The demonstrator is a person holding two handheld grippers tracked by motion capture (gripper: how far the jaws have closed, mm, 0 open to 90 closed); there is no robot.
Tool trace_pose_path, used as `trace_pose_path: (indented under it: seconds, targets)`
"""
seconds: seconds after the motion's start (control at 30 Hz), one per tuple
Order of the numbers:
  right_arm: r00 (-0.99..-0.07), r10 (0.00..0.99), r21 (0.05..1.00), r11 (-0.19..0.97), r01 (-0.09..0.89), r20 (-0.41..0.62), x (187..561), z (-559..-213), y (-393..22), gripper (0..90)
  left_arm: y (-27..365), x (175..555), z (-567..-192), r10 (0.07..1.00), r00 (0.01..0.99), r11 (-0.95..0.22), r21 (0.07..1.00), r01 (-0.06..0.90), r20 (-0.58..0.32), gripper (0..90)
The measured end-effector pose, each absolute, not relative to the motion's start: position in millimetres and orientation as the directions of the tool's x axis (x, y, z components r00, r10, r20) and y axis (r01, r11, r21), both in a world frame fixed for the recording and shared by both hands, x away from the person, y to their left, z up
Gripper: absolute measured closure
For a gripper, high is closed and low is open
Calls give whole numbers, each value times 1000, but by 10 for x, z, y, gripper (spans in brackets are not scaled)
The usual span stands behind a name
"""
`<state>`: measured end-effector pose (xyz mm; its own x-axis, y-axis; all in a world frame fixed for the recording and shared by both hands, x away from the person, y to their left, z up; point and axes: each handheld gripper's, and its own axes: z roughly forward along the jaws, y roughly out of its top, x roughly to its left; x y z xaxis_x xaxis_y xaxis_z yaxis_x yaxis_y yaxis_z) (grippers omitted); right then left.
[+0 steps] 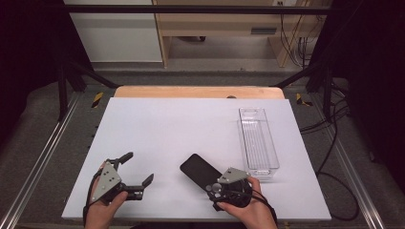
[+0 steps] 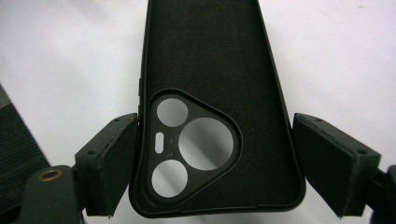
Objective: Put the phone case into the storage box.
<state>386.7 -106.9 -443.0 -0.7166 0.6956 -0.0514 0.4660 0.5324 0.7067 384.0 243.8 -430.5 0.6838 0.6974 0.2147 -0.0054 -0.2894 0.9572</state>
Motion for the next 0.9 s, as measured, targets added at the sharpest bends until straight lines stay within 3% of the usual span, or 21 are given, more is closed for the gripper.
trace_pose_path:
  seconds: [0.3, 0.63, 0.9]
  targets:
    - [-733, 676, 682, 573, 454, -80, 3994, -4104, -1093, 176, 2114, 3655, -4207, 605, 713, -411, 906, -101, 354, 41]
    - [-744, 666, 659, 585, 473, -58, 4190, -3799, -1160, 175, 1614, 3799, -4102, 463, 703, -576, 786, -223, 539, 73]
    - [-756, 652, 634, 608, 479, -54, 4219, -3670, -1173, 175, 1432, 3927, -4233, 461, 644, -616, 743, -261, 610, 104]
